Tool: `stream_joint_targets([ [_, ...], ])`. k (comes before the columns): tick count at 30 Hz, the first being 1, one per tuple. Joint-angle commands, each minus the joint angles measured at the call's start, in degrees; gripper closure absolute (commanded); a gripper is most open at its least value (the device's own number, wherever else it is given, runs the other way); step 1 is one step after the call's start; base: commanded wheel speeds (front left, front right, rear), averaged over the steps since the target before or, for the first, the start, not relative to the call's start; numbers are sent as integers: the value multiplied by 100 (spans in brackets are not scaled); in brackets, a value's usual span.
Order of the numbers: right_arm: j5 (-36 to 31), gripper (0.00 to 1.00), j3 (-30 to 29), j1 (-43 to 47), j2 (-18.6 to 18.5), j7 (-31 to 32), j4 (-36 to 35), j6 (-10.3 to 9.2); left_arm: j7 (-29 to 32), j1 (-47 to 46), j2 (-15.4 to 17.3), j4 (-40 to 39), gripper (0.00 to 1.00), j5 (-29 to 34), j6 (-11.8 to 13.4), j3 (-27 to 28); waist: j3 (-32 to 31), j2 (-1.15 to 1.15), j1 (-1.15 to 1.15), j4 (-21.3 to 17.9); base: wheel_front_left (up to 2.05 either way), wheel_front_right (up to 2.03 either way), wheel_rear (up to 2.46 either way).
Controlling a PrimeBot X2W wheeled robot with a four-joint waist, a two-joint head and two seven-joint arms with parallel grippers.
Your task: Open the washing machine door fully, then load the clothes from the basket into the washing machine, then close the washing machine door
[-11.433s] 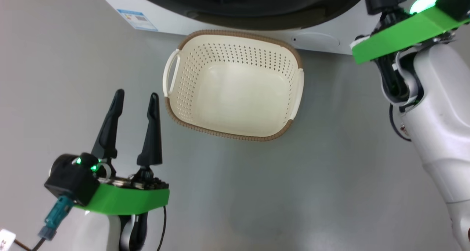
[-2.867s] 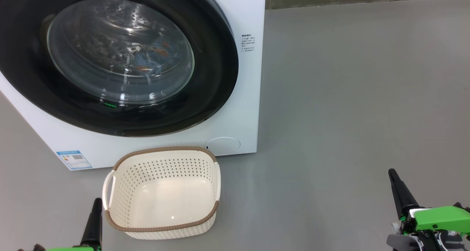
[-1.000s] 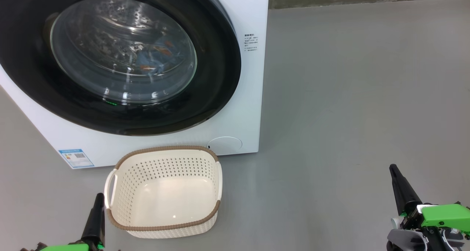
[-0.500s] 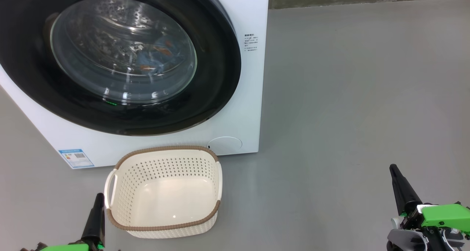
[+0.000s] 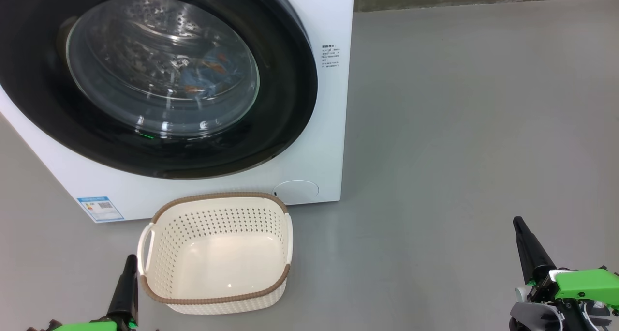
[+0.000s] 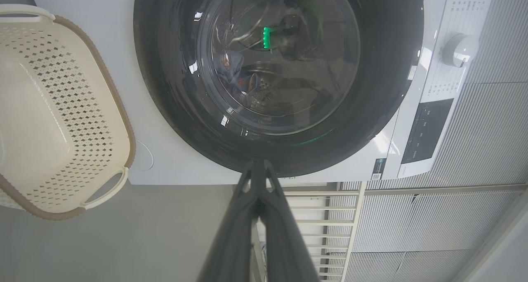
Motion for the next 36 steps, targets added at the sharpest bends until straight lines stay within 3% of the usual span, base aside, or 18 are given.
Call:
stream_joint_targets([
  [1,19,100,103,-249,-47,39,-170,1,36,-244,53,-180,100,-47,2,186,0,0,0,0,0,0,0],
  [36,16,100,99,-249,-44,43,-169,1,36,-244,53,-180,100,-47,2,185,0,0,0,0,0,0,0],
])
